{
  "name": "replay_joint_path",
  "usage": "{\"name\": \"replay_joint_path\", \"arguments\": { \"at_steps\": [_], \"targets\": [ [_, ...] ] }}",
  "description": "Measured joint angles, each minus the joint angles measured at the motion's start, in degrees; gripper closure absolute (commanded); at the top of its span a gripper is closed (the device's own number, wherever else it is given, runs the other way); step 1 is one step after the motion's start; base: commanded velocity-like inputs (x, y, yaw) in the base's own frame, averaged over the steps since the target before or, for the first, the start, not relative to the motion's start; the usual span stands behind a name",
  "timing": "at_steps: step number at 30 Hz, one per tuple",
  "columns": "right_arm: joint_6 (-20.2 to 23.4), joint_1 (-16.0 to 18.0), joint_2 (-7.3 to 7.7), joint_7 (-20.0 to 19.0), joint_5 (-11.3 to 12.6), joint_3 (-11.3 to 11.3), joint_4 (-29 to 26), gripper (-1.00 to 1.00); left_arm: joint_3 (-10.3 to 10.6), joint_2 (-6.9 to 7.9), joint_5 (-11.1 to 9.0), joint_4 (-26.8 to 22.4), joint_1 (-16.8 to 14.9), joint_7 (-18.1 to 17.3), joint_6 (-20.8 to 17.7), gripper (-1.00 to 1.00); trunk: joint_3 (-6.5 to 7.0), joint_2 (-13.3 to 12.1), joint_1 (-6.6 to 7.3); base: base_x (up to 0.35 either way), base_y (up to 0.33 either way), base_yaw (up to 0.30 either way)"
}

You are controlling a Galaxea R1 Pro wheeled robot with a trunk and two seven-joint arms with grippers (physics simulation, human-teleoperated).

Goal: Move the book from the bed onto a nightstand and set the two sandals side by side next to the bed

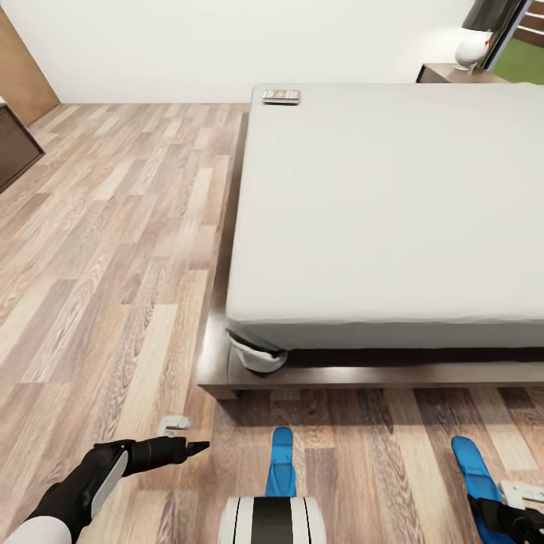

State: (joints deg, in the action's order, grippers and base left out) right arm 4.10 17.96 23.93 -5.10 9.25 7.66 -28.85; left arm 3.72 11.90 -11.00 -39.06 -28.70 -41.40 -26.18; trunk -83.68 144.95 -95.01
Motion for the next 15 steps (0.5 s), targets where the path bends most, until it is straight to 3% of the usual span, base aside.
{"name": "replay_joint_path", "arguments": {
  "at_steps": [15],
  "targets": [
    [-0.4,0.0,0.05,0.0,0.0,0.1,0.0,1.0,0.0,-0.18,0.0,0.0,0.0,0.1,0.0,-1.0,0.0,0.0,0.0,0.0,0.289,0.0]
  ]
}}
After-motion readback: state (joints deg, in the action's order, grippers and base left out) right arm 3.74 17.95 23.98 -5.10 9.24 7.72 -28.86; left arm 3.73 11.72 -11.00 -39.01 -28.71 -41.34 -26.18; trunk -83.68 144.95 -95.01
